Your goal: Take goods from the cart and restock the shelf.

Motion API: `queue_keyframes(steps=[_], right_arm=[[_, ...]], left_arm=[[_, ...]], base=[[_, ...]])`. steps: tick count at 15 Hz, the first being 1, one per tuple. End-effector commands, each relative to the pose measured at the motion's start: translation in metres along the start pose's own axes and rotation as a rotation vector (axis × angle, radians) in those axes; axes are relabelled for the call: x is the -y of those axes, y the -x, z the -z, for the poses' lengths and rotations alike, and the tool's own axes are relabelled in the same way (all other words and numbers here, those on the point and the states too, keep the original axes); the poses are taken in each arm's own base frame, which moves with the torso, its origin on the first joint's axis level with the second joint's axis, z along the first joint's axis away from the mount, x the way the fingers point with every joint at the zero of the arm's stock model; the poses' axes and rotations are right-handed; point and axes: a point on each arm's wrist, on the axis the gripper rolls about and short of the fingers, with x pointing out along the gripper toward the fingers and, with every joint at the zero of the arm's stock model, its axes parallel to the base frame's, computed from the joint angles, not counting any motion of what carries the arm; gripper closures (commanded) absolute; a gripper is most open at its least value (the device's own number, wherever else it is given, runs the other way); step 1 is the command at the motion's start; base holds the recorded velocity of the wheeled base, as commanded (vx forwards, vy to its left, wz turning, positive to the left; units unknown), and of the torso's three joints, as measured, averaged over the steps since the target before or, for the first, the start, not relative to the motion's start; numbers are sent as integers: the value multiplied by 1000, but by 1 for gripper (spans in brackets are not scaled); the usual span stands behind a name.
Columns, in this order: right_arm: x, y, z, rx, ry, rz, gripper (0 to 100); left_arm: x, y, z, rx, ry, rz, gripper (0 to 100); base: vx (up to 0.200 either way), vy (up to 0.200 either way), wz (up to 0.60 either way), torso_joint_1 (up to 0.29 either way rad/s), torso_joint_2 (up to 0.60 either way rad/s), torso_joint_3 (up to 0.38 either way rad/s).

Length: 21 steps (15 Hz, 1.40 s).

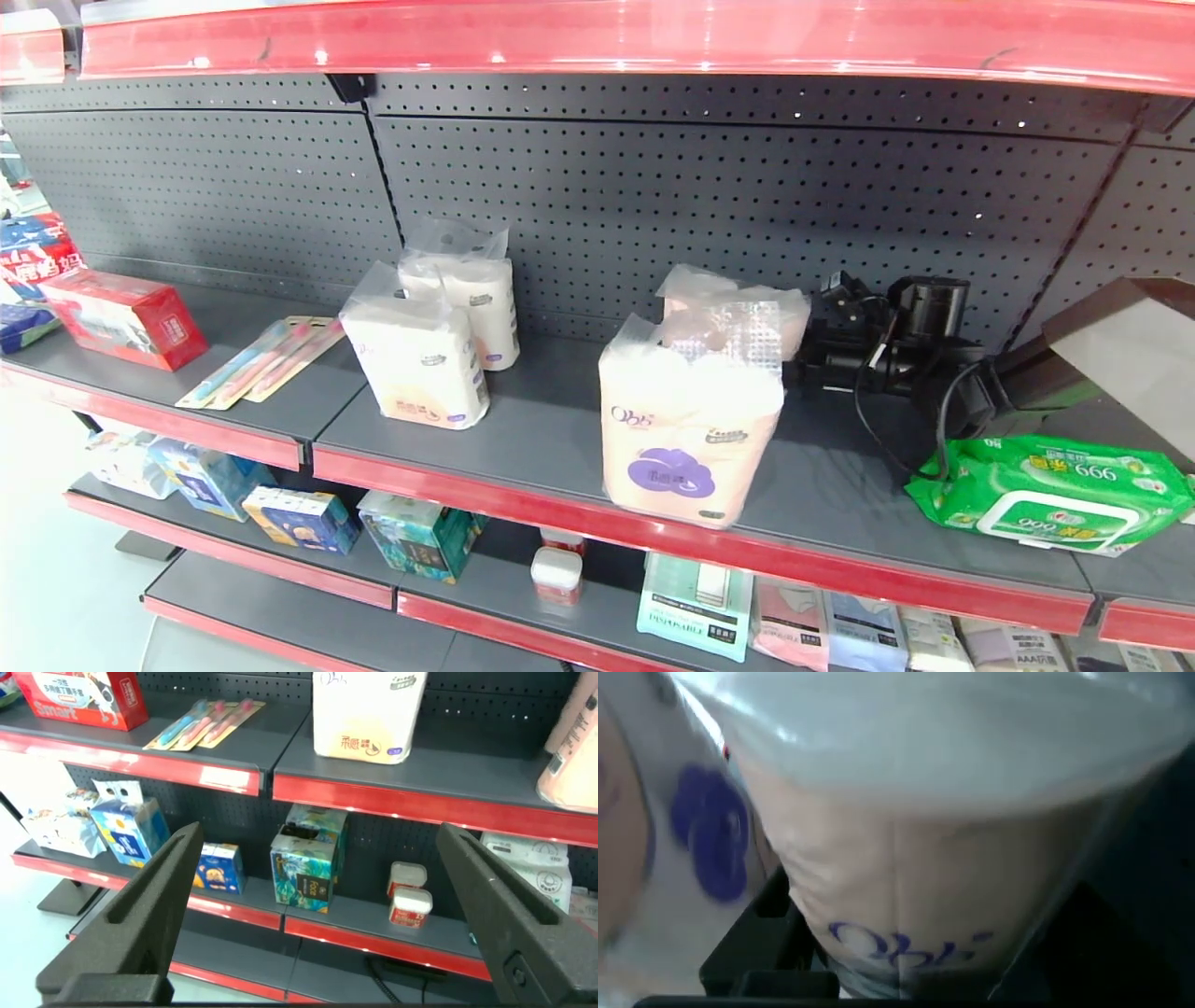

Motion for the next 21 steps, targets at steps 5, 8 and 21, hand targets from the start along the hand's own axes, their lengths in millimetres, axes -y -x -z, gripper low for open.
queue_keyframes(steps=[5, 8, 21], right_arm=[[-1, 17, 12, 7, 64, -62, 100], [-2, 16, 15, 4, 75, -68, 100], [-7, -11, 6, 51, 130, -179, 100]], left_arm=[[0, 0, 0, 1, 1, 0, 0], [0, 0, 0, -1, -1, 0, 0], [0, 0, 0, 1, 1, 0, 0]], base=[[0, 0, 0, 0, 0, 0], [0, 0, 0, 0, 0, 0], [0, 0, 0, 0, 0, 0]])
